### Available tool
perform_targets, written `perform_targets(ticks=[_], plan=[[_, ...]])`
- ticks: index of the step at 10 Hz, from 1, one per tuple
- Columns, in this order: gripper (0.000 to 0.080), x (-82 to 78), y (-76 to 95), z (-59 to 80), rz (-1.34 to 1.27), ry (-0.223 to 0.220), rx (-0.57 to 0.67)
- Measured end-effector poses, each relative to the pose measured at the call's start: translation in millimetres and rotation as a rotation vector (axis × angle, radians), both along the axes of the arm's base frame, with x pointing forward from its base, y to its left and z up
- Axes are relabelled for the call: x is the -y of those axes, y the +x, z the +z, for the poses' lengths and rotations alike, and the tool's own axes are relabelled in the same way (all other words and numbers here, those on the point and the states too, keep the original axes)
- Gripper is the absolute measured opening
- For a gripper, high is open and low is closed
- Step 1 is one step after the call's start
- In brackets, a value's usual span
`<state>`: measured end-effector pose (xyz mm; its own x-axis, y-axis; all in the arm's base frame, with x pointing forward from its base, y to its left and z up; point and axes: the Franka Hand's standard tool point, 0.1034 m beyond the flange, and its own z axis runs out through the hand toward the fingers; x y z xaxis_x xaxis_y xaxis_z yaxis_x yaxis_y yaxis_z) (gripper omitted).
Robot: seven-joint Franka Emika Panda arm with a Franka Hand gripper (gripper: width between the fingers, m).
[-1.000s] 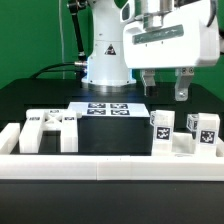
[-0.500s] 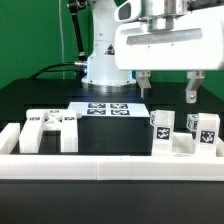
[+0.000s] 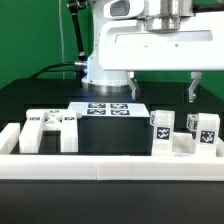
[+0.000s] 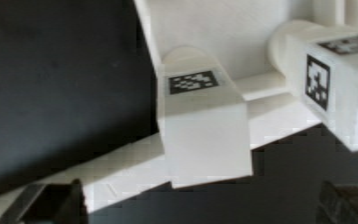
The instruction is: Assemble chair
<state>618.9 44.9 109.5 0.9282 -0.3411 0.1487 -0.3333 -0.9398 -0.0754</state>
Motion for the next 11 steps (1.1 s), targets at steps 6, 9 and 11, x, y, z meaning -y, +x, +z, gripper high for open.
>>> perform_targets(ticks=[6, 9, 11], plan=[[0.0649, -2.9, -6.8, -11.8, 0.09, -0.028, 0.004], [0.0649, -1.3, -8.1, -14.2, 0.085, -0.032, 0.015], [0.0649, -6.5, -18.6, -31.0, 0.088, -0.043, 0.021]])
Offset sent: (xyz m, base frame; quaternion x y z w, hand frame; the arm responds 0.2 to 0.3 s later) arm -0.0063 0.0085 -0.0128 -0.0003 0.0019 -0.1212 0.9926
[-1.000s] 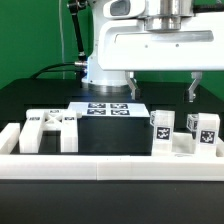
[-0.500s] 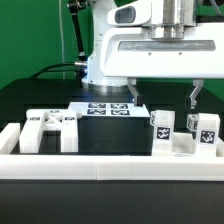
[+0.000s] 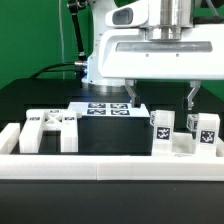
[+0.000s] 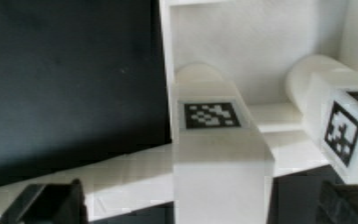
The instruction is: Assemble chair
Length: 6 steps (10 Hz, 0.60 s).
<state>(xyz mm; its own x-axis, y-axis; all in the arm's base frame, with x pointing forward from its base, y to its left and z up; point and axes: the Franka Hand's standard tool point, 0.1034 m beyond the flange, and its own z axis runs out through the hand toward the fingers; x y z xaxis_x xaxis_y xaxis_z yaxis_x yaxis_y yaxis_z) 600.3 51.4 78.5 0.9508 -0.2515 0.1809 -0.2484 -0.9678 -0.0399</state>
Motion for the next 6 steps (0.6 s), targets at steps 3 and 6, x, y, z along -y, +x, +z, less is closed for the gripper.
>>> perform_targets(ticks=[3, 6], plan=[[0.0649, -2.2, -5.9, -23.2, 0.004, -0.016, -0.009], [0.0649, -0.5, -5.4, -22.4, 0.006, -0.016, -0.008]])
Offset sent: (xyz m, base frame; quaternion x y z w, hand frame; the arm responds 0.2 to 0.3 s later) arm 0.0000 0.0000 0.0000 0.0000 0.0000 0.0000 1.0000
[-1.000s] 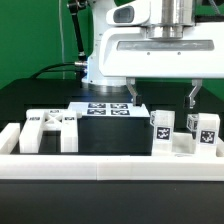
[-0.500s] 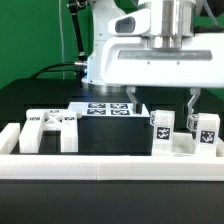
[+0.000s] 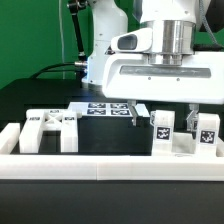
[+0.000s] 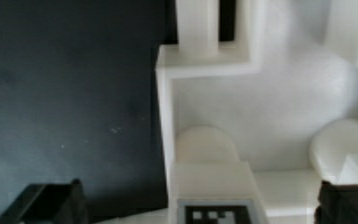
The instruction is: Assemble chair
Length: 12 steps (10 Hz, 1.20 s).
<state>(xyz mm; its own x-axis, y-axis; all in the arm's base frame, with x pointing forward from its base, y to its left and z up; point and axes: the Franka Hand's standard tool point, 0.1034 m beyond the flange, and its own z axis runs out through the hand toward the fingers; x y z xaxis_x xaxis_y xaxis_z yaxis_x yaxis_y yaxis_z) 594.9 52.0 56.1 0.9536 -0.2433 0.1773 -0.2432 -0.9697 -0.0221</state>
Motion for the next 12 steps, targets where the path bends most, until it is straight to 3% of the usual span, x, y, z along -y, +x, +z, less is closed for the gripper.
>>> perform_targets(ticks=[1, 9, 12], plan=[[0.0649, 5.5, 1.5, 1.6, 0.015, -0.004, 0.008], [0.0649, -4.9, -15.5, -36.2, 0.038, -0.03, 0.003], [0.0649, -5.4, -17.7, -42.2, 0.042, -0.033, -0.006]])
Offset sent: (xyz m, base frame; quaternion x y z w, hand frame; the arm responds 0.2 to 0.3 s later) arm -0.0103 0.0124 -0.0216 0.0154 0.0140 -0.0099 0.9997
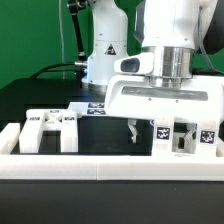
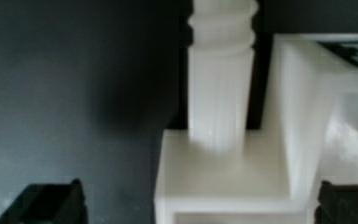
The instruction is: Assemble chair
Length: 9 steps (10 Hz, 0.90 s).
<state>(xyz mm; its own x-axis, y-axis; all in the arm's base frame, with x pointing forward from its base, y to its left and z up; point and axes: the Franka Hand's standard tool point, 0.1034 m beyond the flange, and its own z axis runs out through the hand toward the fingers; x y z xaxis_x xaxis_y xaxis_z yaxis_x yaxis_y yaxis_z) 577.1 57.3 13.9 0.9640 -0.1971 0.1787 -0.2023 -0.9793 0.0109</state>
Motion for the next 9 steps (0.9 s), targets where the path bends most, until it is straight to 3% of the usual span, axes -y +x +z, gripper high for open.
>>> perform_targets(ticks=[1, 3, 4, 5, 9], plan=[[0.0649, -0.5, 0.0, -0.1, 0.0, 0.001, 0.0], [0.0411, -0.6, 0.3, 0.1, 0.0, 0.001, 0.0], [0.0411, -0.5, 0.4, 0.3, 0.0, 0.001, 0.001], [0.0325, -0.5, 0.4, 0.2, -0.001, 0.001, 0.001], [0.0325, 0.8, 0.6, 1.0, -0.002, 0.001, 0.0]])
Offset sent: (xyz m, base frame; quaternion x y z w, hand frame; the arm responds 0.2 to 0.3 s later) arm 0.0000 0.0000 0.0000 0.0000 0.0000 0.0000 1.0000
